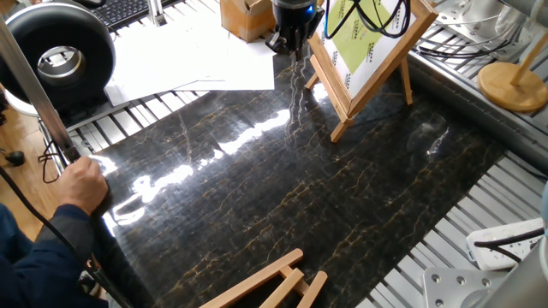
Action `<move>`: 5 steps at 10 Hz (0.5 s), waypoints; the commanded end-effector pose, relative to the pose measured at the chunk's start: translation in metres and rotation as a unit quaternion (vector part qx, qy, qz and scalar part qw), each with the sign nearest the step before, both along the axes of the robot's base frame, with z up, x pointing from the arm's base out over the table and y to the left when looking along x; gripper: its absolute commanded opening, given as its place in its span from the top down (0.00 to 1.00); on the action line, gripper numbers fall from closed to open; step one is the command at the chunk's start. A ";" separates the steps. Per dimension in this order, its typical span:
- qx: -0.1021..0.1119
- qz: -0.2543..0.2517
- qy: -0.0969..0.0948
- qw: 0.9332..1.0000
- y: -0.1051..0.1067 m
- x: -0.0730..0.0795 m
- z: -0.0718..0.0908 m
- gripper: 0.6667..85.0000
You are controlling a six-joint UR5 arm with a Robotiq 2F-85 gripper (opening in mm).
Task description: Take the photo frame down from the bracket
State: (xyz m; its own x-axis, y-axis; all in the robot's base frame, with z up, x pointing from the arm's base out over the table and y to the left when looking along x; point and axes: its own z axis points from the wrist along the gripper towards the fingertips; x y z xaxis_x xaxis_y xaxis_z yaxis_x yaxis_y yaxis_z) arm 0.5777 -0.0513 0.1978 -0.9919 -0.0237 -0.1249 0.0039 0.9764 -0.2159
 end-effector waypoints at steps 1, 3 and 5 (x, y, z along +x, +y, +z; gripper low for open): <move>0.011 -0.001 0.006 1.000 0.001 -0.002 0.004 0.99; 0.025 -0.013 0.016 0.999 0.005 -0.011 0.017 0.99; 0.050 -0.005 0.029 0.998 0.001 -0.027 0.043 0.99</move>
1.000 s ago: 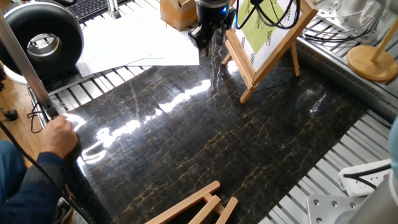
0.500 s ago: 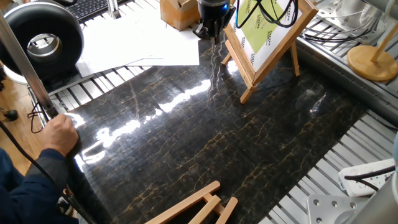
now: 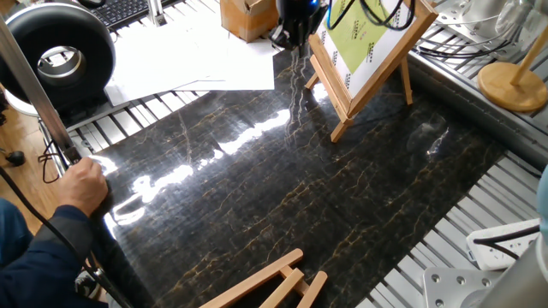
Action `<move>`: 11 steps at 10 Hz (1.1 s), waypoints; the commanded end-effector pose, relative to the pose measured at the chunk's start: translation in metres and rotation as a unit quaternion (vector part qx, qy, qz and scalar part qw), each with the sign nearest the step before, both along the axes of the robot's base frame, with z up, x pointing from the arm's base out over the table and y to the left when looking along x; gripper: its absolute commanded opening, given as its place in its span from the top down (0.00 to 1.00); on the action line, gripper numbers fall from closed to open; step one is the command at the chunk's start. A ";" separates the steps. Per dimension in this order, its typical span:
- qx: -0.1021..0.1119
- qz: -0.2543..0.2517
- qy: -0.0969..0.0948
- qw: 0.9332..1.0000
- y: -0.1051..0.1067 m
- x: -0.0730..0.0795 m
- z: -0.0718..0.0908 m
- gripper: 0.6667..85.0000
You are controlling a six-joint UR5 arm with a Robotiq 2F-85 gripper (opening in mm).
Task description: Take the photo frame down from the bracket
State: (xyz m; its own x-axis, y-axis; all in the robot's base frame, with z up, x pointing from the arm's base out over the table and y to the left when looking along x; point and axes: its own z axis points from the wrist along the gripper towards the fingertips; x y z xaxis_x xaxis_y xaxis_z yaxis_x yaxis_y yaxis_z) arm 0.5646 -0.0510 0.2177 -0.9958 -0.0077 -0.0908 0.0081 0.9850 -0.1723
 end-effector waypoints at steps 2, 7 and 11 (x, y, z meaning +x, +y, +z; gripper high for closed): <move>0.009 0.014 -0.003 1.000 -0.027 -0.019 0.059 0.99; 0.016 0.045 -0.040 0.998 -0.034 -0.005 0.077 0.99; 0.020 0.059 -0.048 0.997 -0.029 -0.003 0.083 0.99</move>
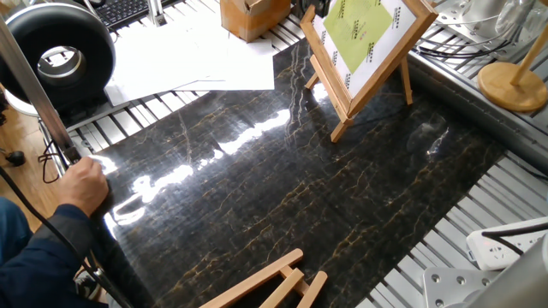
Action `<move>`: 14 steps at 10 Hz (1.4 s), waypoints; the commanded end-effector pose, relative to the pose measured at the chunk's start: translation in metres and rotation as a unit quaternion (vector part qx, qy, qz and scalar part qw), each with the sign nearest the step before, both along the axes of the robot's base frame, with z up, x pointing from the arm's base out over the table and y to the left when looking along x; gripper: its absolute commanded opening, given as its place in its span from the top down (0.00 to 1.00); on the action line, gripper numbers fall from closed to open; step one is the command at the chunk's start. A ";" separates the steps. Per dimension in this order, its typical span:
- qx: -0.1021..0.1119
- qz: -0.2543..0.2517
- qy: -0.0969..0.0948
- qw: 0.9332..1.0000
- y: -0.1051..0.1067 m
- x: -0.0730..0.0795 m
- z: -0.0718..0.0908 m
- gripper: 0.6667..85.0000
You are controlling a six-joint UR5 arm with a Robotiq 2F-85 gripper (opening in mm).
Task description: Take the photo frame down from the bracket
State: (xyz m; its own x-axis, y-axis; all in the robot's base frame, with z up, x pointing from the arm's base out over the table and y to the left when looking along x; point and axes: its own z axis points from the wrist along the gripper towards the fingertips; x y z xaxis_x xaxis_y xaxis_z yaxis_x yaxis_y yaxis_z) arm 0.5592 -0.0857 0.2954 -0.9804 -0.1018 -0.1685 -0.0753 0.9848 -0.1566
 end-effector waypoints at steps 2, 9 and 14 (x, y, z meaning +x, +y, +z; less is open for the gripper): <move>0.020 0.015 -0.014 1.000 0.011 0.006 0.006 0.99; 0.032 -0.127 -0.113 0.985 -0.003 0.044 0.019 0.99; 0.019 -0.063 -0.091 0.994 0.000 0.038 0.017 0.99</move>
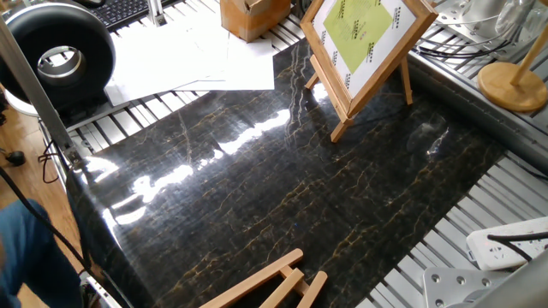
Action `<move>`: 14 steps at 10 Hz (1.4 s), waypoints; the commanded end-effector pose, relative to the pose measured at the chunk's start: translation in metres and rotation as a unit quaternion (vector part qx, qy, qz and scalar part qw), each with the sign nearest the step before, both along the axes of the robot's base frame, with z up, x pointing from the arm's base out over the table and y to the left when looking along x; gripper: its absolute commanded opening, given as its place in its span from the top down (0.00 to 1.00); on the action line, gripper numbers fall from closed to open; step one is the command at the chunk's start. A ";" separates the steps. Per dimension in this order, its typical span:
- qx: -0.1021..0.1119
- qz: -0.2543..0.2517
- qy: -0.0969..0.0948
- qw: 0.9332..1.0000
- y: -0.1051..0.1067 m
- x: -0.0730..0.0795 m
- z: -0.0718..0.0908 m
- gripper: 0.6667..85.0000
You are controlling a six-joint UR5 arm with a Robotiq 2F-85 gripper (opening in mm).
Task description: Take the photo frame down from the bracket
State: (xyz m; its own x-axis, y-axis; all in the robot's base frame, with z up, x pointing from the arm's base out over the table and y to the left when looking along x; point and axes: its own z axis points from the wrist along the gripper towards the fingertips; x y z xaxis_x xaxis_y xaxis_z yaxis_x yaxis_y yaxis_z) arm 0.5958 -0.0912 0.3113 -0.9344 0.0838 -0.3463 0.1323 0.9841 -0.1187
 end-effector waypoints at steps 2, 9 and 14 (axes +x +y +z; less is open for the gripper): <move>0.035 0.062 0.049 0.996 -0.016 -0.032 0.014 0.99; 0.070 0.071 0.047 0.994 -0.043 -0.064 0.051 0.58; 0.066 0.096 0.048 0.992 -0.062 -0.085 0.035 0.57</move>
State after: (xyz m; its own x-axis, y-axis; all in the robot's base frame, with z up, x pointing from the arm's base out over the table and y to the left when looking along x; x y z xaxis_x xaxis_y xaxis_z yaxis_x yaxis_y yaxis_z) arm 0.5186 -0.1467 0.3504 -0.9696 -0.0340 -0.2423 -0.0361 0.9993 0.0040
